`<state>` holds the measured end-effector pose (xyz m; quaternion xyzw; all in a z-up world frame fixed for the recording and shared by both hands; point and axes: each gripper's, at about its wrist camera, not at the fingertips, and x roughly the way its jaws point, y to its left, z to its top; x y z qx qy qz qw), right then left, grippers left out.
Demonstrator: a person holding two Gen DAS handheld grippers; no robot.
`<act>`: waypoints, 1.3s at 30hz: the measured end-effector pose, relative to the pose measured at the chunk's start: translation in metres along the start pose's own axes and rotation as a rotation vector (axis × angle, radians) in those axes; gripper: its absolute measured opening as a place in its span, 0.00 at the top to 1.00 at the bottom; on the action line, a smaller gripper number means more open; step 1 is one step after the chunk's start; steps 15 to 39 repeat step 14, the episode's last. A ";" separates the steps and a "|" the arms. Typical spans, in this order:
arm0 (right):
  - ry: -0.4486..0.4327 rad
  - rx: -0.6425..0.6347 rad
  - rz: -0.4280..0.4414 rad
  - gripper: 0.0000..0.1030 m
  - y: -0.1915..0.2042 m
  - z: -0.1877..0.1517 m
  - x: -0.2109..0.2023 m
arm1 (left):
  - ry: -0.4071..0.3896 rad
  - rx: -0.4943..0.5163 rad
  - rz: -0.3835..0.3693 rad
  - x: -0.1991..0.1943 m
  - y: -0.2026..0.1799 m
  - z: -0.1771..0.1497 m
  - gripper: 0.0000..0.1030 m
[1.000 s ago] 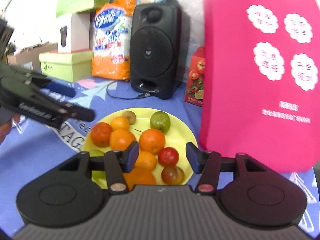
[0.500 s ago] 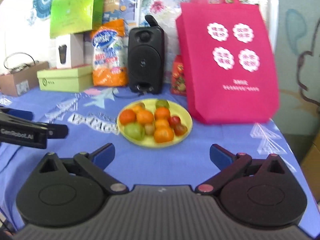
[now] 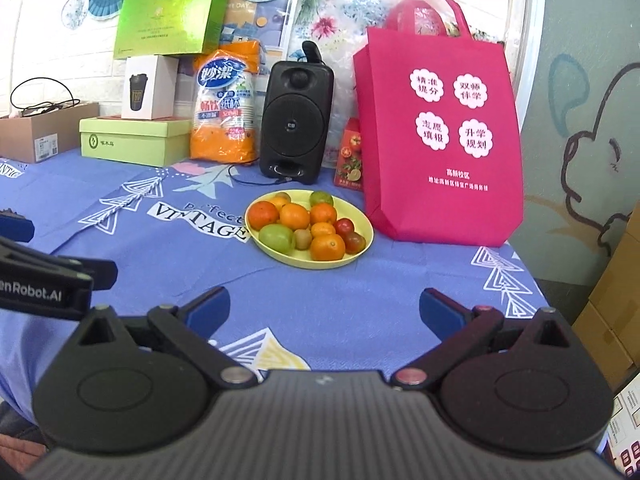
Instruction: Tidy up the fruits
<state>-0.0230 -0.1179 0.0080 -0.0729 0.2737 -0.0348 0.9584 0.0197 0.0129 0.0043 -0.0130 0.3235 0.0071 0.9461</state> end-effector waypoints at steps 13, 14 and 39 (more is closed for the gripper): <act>0.005 -0.020 0.005 0.00 0.002 -0.004 0.000 | -0.032 -0.026 -0.079 0.002 0.003 0.000 0.00; 0.006 -0.023 0.006 0.00 0.002 -0.005 0.001 | -0.031 -0.015 -0.082 0.003 0.001 0.000 0.00; 0.006 -0.023 0.006 0.00 0.002 -0.005 0.001 | -0.031 -0.015 -0.082 0.003 0.001 0.000 0.00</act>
